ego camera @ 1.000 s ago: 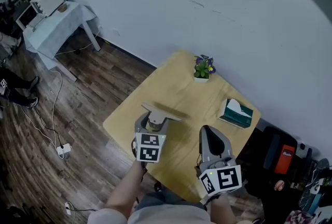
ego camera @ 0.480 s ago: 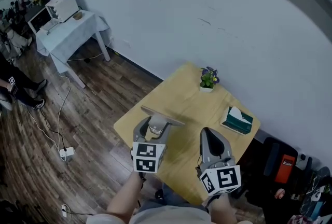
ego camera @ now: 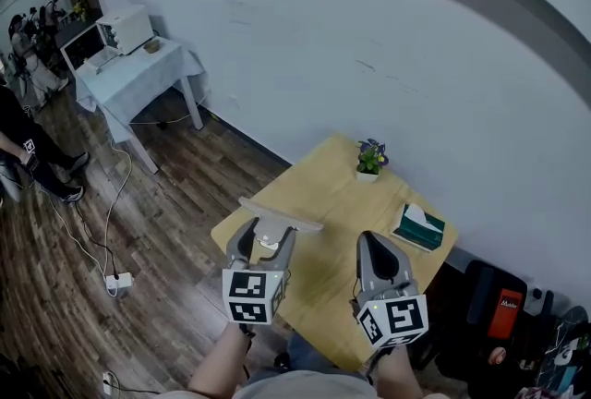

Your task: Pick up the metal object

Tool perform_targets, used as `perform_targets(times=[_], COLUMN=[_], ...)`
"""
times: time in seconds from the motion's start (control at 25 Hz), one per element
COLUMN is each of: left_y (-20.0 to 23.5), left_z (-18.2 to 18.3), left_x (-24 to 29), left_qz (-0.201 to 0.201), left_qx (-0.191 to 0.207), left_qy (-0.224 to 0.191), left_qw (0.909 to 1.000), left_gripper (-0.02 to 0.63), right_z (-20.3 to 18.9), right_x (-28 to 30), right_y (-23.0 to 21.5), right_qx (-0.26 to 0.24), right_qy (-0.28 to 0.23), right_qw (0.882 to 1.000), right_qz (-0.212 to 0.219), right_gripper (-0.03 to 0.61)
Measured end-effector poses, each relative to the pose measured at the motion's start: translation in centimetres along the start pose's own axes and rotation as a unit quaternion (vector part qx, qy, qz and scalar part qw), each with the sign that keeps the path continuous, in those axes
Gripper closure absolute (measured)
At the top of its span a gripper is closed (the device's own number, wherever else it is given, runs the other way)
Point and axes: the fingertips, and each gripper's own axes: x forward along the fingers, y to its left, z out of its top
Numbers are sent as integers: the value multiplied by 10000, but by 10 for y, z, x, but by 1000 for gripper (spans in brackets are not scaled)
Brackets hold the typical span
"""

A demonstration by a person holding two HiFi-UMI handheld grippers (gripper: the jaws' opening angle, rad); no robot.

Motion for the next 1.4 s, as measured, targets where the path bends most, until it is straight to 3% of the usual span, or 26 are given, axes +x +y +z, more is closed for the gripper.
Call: perform_targets(times=[0.92, 1.4], left_y=[4, 6], left_z=[77, 96], left_x=[-100, -137], left_qz=[438, 623], left_qx=[149, 238], left_qy=[-1256, -1623], left_qw=[9910, 9845], left_gripper=[310, 310], right_z=[45, 63], right_x=[-36, -52], right_y=[24, 35], right_qx=[-170, -233], right_qy=[-535, -697], right_qw=[9984, 9972], right_qz=[92, 108], right_gripper=[577, 578])
